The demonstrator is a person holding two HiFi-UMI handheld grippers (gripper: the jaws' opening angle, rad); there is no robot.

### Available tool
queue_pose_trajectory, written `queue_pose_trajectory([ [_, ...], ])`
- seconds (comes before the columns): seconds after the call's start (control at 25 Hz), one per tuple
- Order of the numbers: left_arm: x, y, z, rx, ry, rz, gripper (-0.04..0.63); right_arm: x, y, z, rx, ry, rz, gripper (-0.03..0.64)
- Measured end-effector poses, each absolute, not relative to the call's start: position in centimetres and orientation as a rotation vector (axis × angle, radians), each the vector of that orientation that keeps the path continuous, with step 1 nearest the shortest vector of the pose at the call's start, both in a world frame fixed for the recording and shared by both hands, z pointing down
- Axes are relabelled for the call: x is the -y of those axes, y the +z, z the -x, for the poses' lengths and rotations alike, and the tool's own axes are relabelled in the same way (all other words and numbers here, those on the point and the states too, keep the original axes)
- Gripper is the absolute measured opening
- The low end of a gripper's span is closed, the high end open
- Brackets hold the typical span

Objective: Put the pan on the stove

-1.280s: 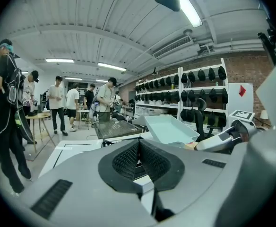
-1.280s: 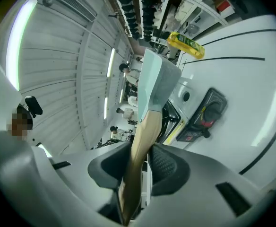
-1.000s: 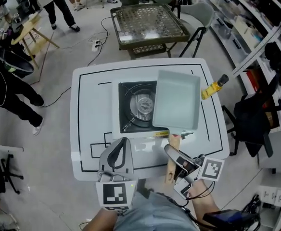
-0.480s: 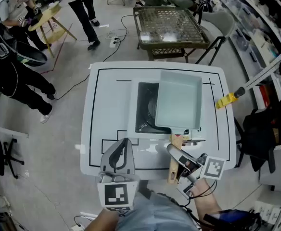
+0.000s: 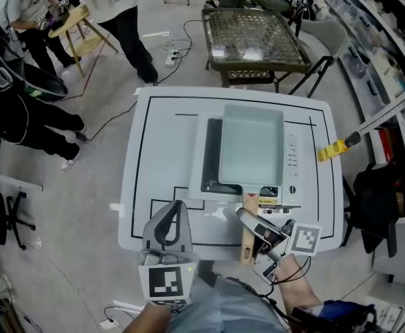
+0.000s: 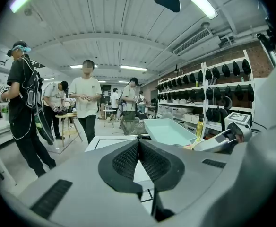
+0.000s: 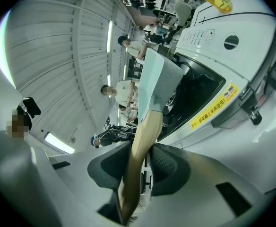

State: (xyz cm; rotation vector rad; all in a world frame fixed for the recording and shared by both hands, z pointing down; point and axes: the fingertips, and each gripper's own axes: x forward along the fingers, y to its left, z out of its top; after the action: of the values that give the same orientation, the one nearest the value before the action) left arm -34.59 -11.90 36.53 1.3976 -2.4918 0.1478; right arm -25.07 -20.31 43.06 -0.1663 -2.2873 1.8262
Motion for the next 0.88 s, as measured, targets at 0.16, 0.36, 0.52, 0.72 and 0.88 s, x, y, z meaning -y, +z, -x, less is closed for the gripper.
queue_pose_trajectory([
  [0.16,11.7,36.7,35.0,2.494,0.146,-1.38,0.018,20.2,43.5,25.5,2.269,1.83,0.174,0.135],
  [0.36,11.8,37.2,35.3,2.489,0.153,-1.373,0.018,20.2,44.1,25.9,2.25,1.827,0.175,0.135],
  [0.52,12.1,37.3,35.5,2.486,0.153,-1.373,0.018,20.4,44.3,26.0,2.246,1.824,0.167,0.135],
  [0.72,12.5,37.4,35.7,2.482,0.156,-1.383,0.018,20.5,44.0,26.4,2.222,1.847,0.158,0.138],
  [0.88,12.6,37.5,35.7,2.478,0.171,-1.39,0.018,20.7,43.6,26.5,2.188,1.86,0.161,0.144],
])
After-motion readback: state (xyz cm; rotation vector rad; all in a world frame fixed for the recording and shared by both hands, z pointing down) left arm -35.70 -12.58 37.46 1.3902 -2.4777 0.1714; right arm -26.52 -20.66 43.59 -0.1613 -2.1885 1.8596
